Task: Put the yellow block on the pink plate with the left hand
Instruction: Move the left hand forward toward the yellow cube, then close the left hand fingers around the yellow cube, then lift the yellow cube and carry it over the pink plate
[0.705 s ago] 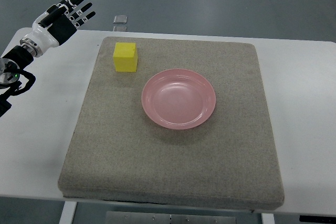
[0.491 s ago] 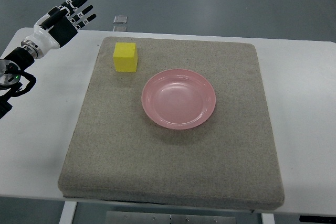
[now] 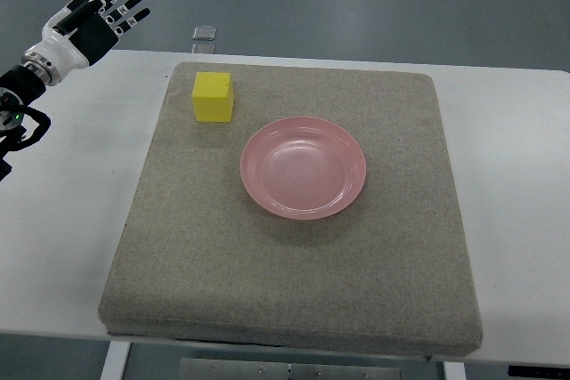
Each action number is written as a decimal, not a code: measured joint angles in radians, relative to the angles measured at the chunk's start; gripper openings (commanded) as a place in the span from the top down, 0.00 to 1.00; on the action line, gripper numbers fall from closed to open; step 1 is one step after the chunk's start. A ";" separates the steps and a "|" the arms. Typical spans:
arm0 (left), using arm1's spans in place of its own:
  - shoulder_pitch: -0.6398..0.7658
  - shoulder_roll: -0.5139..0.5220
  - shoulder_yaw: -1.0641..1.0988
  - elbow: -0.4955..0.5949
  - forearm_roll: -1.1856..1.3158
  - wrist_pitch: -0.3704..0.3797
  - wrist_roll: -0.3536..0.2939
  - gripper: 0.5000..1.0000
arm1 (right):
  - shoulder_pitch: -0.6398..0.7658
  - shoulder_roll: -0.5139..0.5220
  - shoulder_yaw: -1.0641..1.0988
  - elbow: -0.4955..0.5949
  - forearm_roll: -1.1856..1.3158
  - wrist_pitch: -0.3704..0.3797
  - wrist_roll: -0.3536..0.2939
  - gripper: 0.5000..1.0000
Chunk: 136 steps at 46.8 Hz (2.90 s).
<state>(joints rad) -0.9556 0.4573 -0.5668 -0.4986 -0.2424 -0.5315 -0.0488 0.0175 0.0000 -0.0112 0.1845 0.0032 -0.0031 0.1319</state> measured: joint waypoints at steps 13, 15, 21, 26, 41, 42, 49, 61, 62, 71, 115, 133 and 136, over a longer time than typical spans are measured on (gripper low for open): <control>-0.049 0.002 0.003 -0.006 0.539 -0.012 -0.037 0.01 | 0.000 0.000 0.000 0.000 0.000 0.000 0.000 0.15; -0.063 0.002 0.003 -0.007 0.661 -0.009 -0.049 0.01 | 0.000 0.000 0.000 0.000 0.000 0.000 0.000 0.15; -0.092 -0.007 0.004 -0.017 0.991 -0.001 -0.115 0.01 | -0.001 0.000 0.000 0.000 0.000 0.000 0.000 0.15; -0.102 -0.010 0.006 -0.066 1.173 0.002 -0.149 0.01 | 0.000 0.000 0.000 0.000 0.000 0.000 0.000 0.15; -0.216 -0.020 0.228 -0.139 1.532 0.182 -0.150 0.01 | 0.000 0.000 0.000 0.001 0.000 0.000 0.000 0.15; -0.216 -0.022 0.230 -0.142 1.545 0.195 -0.149 0.01 | 0.001 0.000 0.000 0.001 0.000 0.000 0.000 0.15; -0.212 -0.056 0.267 -0.143 1.577 0.207 -0.149 0.01 | -0.001 0.000 0.000 0.000 0.000 0.000 0.000 0.15; -0.207 -0.126 0.344 -0.101 1.577 0.227 -0.146 0.04 | 0.000 0.000 0.000 0.001 0.000 0.000 0.000 0.15; -0.207 -0.134 0.347 -0.092 1.575 0.228 -0.146 0.05 | 0.000 0.000 0.000 0.001 0.000 0.000 0.000 0.15; -0.207 -0.180 0.366 -0.050 1.576 0.295 -0.144 0.13 | -0.001 0.000 0.000 0.001 0.000 0.000 0.000 0.15; -0.337 -0.153 0.410 -0.081 1.663 0.338 -0.143 1.00 | 0.000 0.000 0.000 0.001 0.000 0.000 0.000 0.15; -0.343 -0.034 0.404 -0.516 1.658 0.254 -0.149 1.00 | 0.000 0.000 0.000 0.001 0.000 0.000 0.000 0.15; -0.334 -0.034 0.408 -0.562 1.659 0.227 -0.153 1.00 | 0.000 0.000 0.000 0.001 0.000 0.000 0.000 0.15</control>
<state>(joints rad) -1.2896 0.4234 -0.1592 -1.0602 1.4161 -0.3050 -0.2019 0.0180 0.0000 -0.0107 0.1852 0.0032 -0.0031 0.1320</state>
